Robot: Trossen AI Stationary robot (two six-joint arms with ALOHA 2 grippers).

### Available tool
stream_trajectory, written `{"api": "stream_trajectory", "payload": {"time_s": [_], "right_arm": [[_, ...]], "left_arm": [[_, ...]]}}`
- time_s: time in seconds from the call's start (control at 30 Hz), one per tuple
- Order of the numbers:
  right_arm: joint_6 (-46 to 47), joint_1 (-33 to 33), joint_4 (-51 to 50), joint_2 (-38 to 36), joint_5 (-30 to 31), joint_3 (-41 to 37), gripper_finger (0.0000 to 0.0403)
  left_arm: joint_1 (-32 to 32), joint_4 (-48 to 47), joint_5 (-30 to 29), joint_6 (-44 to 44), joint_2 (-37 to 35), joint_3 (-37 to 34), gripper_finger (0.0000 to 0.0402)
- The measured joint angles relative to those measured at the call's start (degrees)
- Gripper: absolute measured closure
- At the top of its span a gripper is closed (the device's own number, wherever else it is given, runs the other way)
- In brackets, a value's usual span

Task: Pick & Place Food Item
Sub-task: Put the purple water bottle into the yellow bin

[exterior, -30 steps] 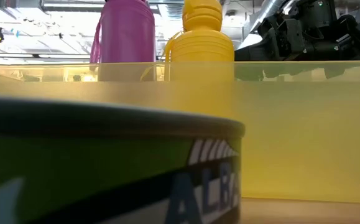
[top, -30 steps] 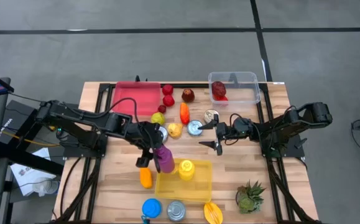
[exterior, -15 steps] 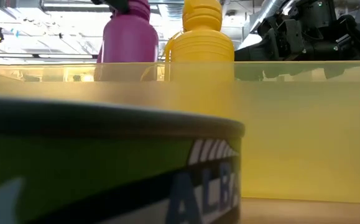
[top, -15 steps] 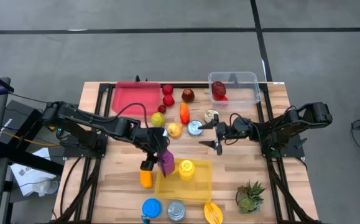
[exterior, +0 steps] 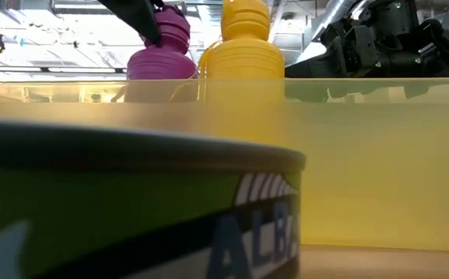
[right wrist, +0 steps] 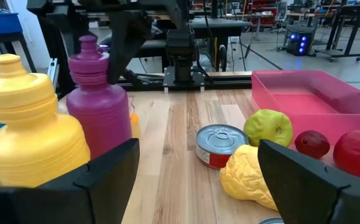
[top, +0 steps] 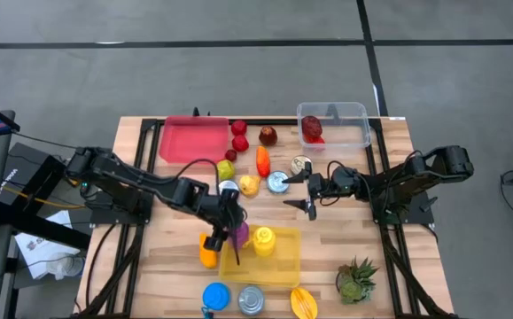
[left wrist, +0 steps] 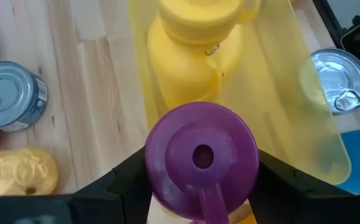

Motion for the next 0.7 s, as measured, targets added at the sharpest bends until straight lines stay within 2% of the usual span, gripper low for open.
{"api": "stream_trajectory", "payload": {"time_s": [0.7], "right_arm": [[0.0, 0.0, 0.2, 0.0, 0.0, 0.0, 0.0088]], "left_arm": [[-0.1, -0.3, 2.0, 2.6, -0.3, -0.1, 0.0146]]}}
